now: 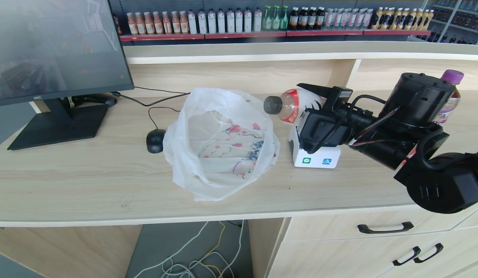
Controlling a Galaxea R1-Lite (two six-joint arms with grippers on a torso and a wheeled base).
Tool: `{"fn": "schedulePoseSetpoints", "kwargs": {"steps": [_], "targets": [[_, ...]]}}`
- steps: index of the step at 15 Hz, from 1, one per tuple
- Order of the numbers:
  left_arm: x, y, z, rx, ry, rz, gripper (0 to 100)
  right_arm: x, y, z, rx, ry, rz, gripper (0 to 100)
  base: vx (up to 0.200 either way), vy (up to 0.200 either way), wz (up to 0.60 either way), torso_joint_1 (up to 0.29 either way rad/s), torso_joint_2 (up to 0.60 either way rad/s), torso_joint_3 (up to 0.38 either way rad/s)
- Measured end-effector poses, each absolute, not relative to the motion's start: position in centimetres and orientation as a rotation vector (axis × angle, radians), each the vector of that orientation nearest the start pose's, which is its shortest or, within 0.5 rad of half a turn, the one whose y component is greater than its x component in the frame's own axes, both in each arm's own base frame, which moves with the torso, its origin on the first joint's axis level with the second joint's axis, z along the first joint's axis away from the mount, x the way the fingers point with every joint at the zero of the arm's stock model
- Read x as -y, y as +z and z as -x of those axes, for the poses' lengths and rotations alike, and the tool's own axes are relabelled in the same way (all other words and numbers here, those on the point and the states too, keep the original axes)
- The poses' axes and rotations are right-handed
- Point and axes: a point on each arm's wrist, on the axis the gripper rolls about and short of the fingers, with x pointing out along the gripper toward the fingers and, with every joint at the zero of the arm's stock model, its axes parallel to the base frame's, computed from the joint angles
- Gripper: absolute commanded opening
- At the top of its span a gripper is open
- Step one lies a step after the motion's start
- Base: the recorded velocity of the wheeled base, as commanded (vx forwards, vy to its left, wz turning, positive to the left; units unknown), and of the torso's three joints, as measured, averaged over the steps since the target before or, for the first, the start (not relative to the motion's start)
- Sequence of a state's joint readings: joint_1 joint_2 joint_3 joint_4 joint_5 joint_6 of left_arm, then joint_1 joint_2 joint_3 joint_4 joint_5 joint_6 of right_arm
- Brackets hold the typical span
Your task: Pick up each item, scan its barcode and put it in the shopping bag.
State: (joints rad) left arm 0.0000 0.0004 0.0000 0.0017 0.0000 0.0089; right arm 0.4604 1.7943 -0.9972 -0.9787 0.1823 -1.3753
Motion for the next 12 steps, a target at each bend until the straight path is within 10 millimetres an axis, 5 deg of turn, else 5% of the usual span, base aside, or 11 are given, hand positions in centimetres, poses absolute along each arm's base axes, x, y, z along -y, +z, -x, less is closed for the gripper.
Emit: {"fn": "schedulePoseSetpoints", "kwargs": {"steps": [12], "targets": [[0.0,7.5,2.3,-0.002,0.0,-0.009,100,-16.0,21.6,-30.8,0.56,0.474,1.339,0,0.0,0.0,0.0,0.0,0.0,0.0]]}}
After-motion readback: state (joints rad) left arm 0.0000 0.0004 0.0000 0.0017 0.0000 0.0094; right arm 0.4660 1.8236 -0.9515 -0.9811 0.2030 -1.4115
